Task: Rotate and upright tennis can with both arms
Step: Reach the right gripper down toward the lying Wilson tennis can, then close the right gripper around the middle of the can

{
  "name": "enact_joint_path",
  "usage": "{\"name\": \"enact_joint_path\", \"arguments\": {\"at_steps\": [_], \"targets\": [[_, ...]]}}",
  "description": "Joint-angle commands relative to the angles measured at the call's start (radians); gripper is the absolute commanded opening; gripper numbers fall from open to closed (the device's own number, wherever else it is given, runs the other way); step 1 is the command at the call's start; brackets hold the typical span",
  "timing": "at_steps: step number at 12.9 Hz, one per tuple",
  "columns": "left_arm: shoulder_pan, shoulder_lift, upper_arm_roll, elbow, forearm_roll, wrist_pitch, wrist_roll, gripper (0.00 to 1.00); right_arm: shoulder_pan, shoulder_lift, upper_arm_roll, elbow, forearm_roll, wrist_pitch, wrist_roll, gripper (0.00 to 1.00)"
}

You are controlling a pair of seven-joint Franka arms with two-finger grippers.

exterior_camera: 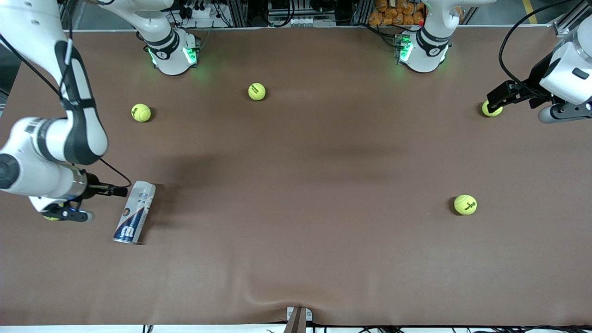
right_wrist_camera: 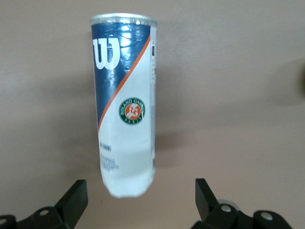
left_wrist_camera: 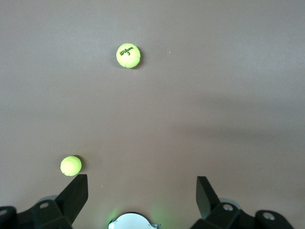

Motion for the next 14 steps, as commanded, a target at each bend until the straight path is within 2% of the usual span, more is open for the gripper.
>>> {"name": "enact_joint_path", "arguments": {"at_steps": [1, 11, 14], "targets": [[0.002, 0.008, -0.005, 0.012, 0.014, 0.004, 0.005, 1.00, 0.002, 0.072, 0.003, 0.007, 0.051, 0.067, -0.006, 1.00], [0.002, 0.012, -0.005, 0.011, 0.009, 0.014, -0.010, 1.00, 0.023, 0.187, 0.002, 0.022, 0.045, 0.257, -0.015, 1.00], [-0.004, 0.012, -0.007, 0.012, 0.009, 0.030, -0.010, 1.00, 0.025, 0.194, 0.003, 0.024, 0.042, 0.257, -0.017, 1.00]]}}
